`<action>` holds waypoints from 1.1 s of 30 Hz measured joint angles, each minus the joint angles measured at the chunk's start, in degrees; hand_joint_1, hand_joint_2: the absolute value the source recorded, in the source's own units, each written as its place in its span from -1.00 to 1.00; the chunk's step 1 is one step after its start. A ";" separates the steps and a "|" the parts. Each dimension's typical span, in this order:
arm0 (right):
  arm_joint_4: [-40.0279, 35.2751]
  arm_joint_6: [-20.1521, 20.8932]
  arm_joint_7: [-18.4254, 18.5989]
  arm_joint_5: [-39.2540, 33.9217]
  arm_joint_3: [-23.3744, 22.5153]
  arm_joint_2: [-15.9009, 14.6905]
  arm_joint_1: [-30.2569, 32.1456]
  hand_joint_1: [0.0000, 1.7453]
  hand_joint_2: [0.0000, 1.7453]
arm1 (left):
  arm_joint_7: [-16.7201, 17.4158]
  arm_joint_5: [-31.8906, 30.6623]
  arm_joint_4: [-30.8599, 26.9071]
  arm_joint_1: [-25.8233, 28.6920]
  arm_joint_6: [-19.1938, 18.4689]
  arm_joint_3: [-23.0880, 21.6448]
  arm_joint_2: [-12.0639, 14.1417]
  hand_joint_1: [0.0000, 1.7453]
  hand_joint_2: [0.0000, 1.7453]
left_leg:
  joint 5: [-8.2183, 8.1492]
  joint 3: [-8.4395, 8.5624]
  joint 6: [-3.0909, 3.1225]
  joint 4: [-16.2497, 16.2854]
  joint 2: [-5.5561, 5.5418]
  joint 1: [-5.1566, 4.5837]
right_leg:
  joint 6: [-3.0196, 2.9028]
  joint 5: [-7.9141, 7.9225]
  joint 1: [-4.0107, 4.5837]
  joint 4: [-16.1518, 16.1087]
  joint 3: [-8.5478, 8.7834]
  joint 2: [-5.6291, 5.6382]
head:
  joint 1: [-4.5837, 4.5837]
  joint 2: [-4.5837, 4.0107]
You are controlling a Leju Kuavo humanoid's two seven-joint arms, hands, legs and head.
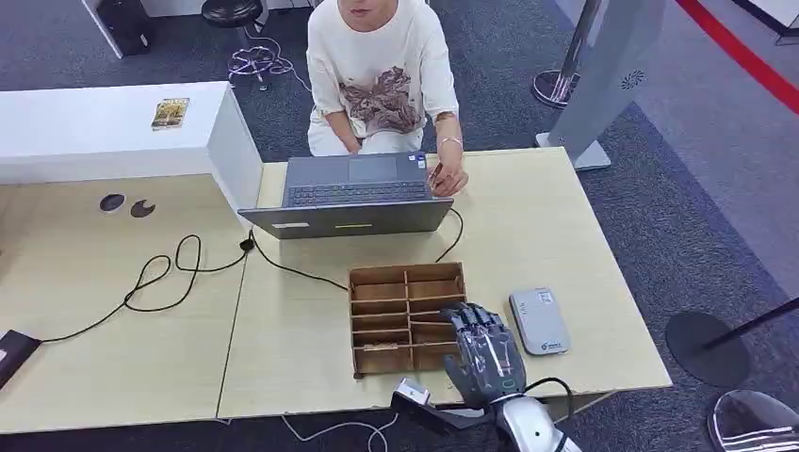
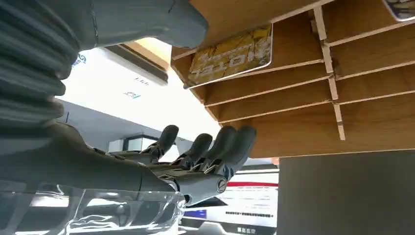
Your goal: Pass the card to the sensor for recognition and then transmit it.
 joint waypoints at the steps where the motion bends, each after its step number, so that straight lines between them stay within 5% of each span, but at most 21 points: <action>1: 0.07 -0.02 -0.11 0.13 -0.04 0.04 0.00 -0.14 1.00 | -0.02 0.00 0.00 0.00 0.00 0.00 0.00 -1.00 -1.00 | 0.00 0.00 0.00 0.00 0.00 0.00 | 0.00 0.00 0.00 0.00 0.00 0.00 | 0.02 0.02; 10: 0.52 -0.09 -0.26 0.33 -0.15 0.37 -0.01 0.20 1.00 | -0.02 0.00 0.00 0.00 0.00 0.00 0.00 -1.00 -1.00 | 0.00 0.00 0.00 0.00 0.00 0.00 | 0.00 0.00 0.00 0.00 0.00 0.00 | 0.02 0.02; 33: 0.74 -0.17 -0.09 0.33 -0.15 0.44 -0.06 0.52 1.00 | -0.02 0.00 0.00 -0.01 -0.11 0.00 0.00 -1.00 -1.00 | 0.00 0.00 0.00 0.00 0.00 0.00 | 0.00 0.00 0.00 0.00 0.00 0.00 | 0.02 0.00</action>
